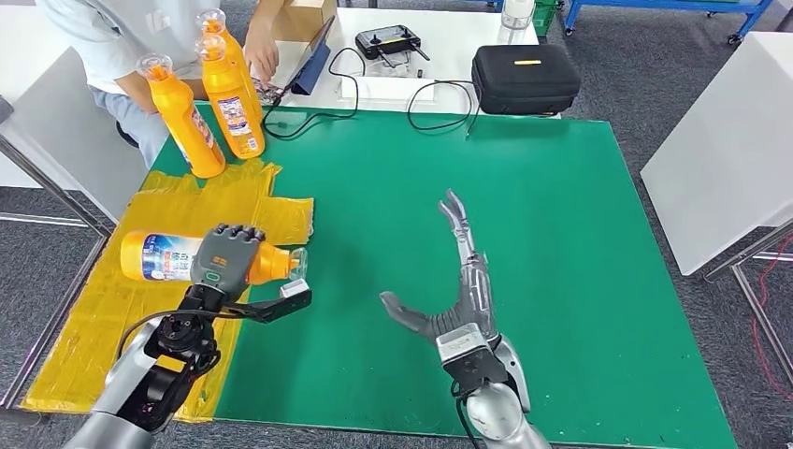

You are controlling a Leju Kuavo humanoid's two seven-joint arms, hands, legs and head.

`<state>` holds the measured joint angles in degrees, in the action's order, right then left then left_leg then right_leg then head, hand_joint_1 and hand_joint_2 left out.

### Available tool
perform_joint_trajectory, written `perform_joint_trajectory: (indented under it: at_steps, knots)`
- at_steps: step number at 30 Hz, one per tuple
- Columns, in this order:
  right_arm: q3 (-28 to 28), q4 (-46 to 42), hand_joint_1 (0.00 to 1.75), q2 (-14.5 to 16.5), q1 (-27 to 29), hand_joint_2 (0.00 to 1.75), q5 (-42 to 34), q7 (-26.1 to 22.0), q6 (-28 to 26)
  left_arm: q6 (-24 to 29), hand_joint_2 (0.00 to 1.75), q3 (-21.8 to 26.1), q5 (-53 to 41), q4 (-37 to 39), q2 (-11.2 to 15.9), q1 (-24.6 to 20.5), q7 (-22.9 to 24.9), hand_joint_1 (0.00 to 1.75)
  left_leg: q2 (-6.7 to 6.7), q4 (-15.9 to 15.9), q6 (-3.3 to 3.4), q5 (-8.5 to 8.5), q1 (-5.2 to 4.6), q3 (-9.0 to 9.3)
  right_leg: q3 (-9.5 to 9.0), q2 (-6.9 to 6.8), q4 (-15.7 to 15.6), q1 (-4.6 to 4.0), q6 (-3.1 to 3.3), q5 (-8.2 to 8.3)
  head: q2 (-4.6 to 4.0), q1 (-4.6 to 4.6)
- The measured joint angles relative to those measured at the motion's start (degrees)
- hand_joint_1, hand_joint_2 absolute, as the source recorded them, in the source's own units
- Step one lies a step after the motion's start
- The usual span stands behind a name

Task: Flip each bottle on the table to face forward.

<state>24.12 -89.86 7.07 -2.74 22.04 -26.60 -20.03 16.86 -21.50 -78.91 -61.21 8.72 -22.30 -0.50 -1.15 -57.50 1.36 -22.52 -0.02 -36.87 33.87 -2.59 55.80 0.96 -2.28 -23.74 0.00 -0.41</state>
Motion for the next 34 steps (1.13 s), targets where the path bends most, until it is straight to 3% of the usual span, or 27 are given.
perform_joint_trajectory:
  at_steps: [3,10,22,23,27,30,32,34]
  knots:
    - [-0.63,-2.13,0.0,-0.13,0.5,1.75,-0.67,-0.02,-0.03,-1.18,1.75,-0.25,3.74,4.74,0.93,-0.62,-3.74,1.75,0.0,0.0,0.0,0.0,0.0,0.0,0.01,0.03,0.0,0.0,0.0,0.0,0.0,0.0]
    - [-1.28,-3.57,0.0,-0.4,0.78,1.75,-1.75,-0.17,-0.03,0.3,1.75,0.2,9.91,13.77,1.74,-2.59,-7.54,1.75,0.07,0.03,-0.01,0.0,0.0,0.08,-0.13,-0.1,0.0,0.0,0.02,-0.03,0.0,0.0]
    - [-1.28,-3.57,0.0,-0.43,0.83,1.75,-1.91,-0.2,-0.03,3.0,1.75,2.43,12.75,18.86,0.97,-4.05,-6.99,1.75,0.1,0.05,-0.09,0.09,0.01,0.42,-0.45,-0.09,-0.01,-0.01,0.06,-0.02,0.0,-0.01]
    - [-1.28,-3.57,0.0,-0.43,0.83,1.75,-1.92,-0.2,-0.03,3.05,1.75,2.52,12.78,19.03,0.9,-4.09,-6.97,1.66,0.1,0.05,-0.09,0.09,0.01,0.45,-0.48,-0.09,-0.01,-0.01,0.06,-0.02,0.0,0.0]
    - [-1.28,-3.57,0.0,-0.43,0.84,1.75,-1.93,-0.16,-0.05,3.86,1.75,3.06,12.99,19.68,0.52,-4.2,-6.36,0.7,0.11,0.05,-0.09,0.09,0.01,0.51,-0.54,-0.09,-0.01,-0.01,0.06,-0.02,0.0,-0.01]
    - [-1.27,-3.57,0.0,-0.43,0.84,1.75,-1.93,-0.03,-0.05,4.08,1.75,3.76,13.21,20.5,0.07,-4.35,-5.71,0.17,0.12,0.05,-0.09,0.09,0.01,0.56,-0.6,-0.09,-0.01,-0.01,0.06,-0.02,0.0,0.0]
    - [-1.26,-3.57,0.0,-0.43,0.84,1.75,-1.87,0.08,-0.05,3.6,1.75,4.01,12.96,21.31,-0.22,-4.7,-5.26,0.0,0.17,0.06,-0.09,0.09,0.01,0.6,-0.67,-0.12,-0.01,-0.01,0.06,-0.02,0.0,-0.02]
    - [-1.26,-3.56,0.0,-0.43,0.83,1.75,-1.78,0.23,-0.04,2.71,1.75,4.1,12.45,22.12,-0.46,-5.15,-4.93,0.0,0.26,0.07,-0.09,0.09,0.01,0.66,-0.75,-0.2,-0.02,-0.01,0.06,-0.04,0.0,-0.02]
